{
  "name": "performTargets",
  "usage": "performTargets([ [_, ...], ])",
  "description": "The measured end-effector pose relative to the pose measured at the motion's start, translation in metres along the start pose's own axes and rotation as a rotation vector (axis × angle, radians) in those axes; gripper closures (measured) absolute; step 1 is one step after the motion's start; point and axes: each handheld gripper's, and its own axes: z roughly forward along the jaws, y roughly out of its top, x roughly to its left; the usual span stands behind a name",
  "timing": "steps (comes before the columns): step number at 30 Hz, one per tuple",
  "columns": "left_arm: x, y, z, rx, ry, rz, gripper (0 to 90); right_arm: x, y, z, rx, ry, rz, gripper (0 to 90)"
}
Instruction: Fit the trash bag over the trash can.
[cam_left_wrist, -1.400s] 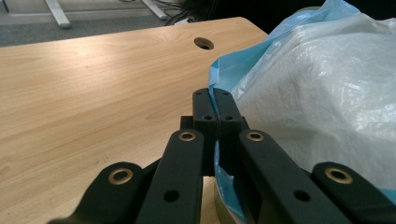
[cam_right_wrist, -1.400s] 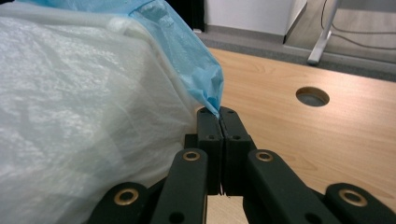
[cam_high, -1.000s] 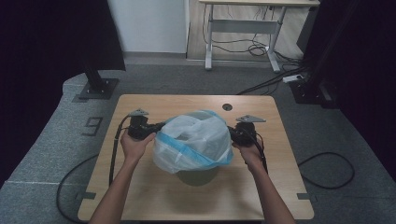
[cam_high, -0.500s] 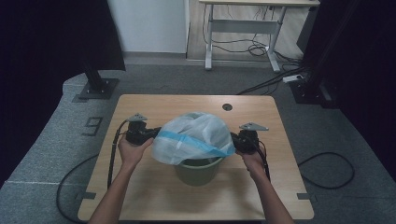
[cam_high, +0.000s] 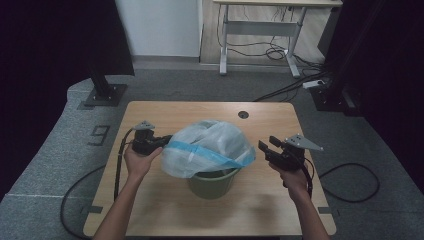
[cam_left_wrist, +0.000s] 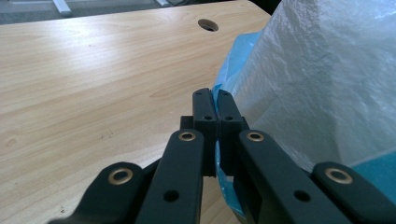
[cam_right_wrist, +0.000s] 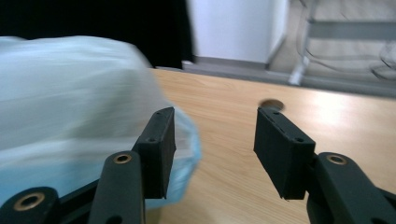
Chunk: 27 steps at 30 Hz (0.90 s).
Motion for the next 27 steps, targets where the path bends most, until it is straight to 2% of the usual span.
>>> performTargets([
  [4,0.0,0.0,-0.001,-0.001,0.002,-0.002,89.6,0.018,0.005,-0.014,-0.024,0.107,-0.071,45.3],
  [9,0.0,0.0,-0.002,-0.001,0.003,-0.006,89.6,0.046,0.016,-0.02,-0.007,0.254,-0.155,43.6],
  [15,0.0,0.0,-0.004,-0.008,0.017,-0.005,89.6,0.07,0.024,-0.018,0.002,0.367,-0.183,43.0],
  [21,-0.002,0.0,-0.003,-0.006,0.015,-0.003,89.6,0.083,0.02,-0.01,0.025,0.413,-0.187,43.9],
  [27,-0.004,0.0,-0.001,0.0,0.018,0.002,89.6,0.09,0.016,-0.008,0.016,0.433,-0.203,52.2],
])
